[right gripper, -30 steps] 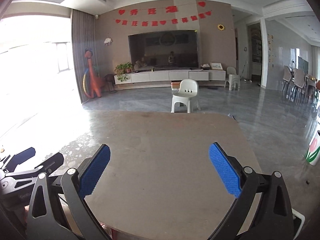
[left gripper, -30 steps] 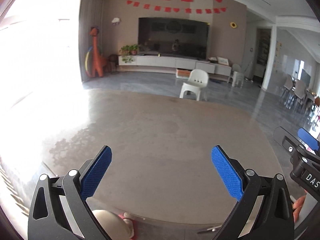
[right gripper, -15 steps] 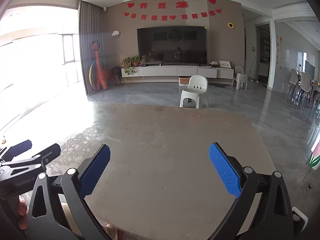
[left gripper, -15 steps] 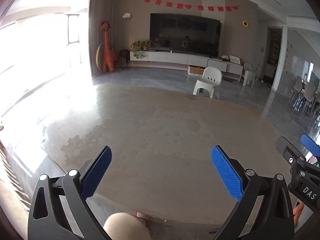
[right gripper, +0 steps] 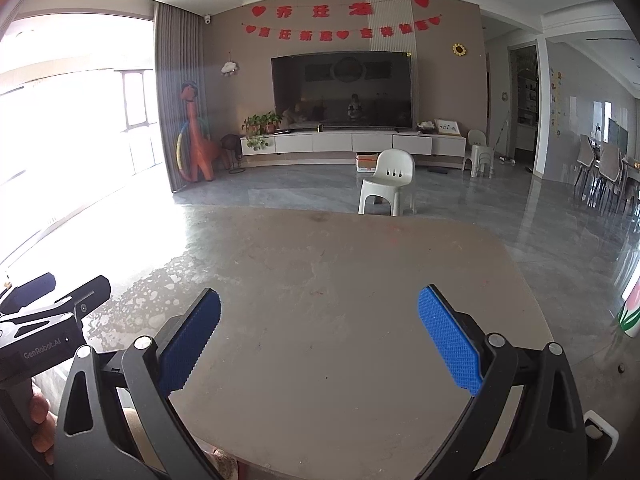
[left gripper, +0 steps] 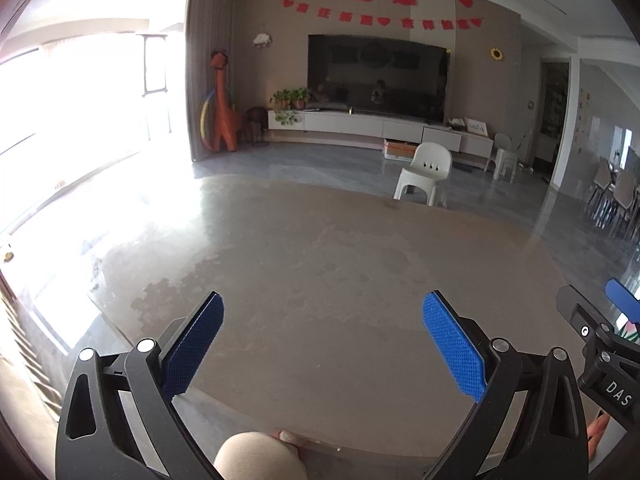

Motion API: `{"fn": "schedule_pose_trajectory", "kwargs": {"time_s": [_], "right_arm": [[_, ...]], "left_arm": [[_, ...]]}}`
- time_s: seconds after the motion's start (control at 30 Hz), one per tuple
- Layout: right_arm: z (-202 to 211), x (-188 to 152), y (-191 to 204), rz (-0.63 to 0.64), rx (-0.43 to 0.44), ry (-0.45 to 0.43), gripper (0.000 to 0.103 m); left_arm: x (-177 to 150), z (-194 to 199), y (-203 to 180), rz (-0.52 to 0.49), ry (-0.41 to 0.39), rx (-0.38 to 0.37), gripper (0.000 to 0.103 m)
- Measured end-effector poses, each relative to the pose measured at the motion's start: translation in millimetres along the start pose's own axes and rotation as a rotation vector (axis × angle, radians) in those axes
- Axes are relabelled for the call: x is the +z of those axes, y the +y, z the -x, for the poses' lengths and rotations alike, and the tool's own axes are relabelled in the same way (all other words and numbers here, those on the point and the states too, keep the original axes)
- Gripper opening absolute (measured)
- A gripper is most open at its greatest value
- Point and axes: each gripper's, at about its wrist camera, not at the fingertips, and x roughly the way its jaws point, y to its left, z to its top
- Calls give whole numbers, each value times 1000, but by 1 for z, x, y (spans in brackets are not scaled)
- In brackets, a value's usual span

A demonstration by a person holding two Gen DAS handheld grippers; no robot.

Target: Collect trash

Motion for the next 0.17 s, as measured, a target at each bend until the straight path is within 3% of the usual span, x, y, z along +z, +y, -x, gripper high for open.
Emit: {"fn": "schedule_pose_trajectory", "kwargs": {"time_s": [0.17], "right_arm": [[2, 2, -1, 1, -1, -5, 98]], "left_arm": [[3, -3, 2, 9, 2, 9, 98]]}}
